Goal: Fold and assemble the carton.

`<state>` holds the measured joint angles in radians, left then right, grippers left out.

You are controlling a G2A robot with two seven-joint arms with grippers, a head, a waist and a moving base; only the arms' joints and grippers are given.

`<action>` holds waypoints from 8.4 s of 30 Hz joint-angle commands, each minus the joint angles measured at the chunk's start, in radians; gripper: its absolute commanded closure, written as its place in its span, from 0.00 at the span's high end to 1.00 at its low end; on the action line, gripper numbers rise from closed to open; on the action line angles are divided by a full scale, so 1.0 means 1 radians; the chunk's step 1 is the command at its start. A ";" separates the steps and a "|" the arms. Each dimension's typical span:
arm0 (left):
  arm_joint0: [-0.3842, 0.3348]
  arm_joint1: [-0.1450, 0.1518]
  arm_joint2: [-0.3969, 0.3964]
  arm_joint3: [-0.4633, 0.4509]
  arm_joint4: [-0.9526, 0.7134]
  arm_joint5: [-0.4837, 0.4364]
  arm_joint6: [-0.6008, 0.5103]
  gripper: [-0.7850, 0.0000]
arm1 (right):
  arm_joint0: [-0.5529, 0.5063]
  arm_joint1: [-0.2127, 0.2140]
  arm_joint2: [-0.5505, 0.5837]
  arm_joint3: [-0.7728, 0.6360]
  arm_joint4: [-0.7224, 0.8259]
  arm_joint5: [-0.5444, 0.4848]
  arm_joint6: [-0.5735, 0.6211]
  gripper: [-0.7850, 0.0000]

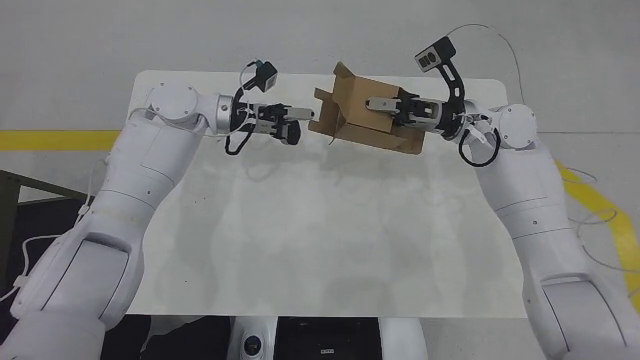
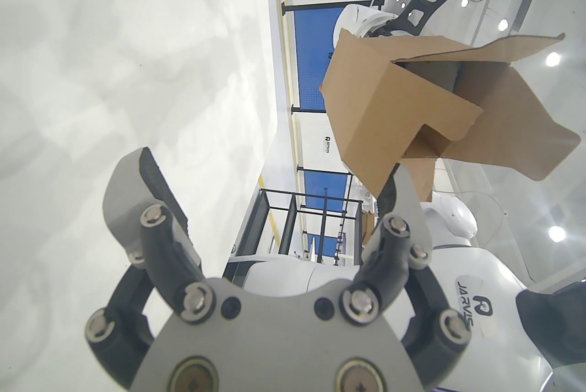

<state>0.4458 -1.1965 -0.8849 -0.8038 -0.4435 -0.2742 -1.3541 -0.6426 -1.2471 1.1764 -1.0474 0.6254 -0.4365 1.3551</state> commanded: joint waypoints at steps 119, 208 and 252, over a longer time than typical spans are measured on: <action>0.022 -0.018 -0.034 -0.065 0.033 0.006 -0.043 1.00 | 0.026 -0.049 -0.134 0.046 -0.052 0.014 -0.141 0.00; 0.003 -0.027 -0.053 -0.015 0.048 0.011 -0.014 1.00 | 0.027 -0.060 -0.155 0.067 -0.036 0.034 -0.085 0.00; -0.002 -0.003 -0.081 -0.031 0.219 0.057 0.152 1.00 | 0.011 -0.031 -0.111 0.037 -0.229 0.107 -0.240 0.00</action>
<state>0.4434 -1.1993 -0.9660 -0.8356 -0.2244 -0.2172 -1.2015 -0.6302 -1.2786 1.0636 -1.0068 0.3941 -0.3288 1.1138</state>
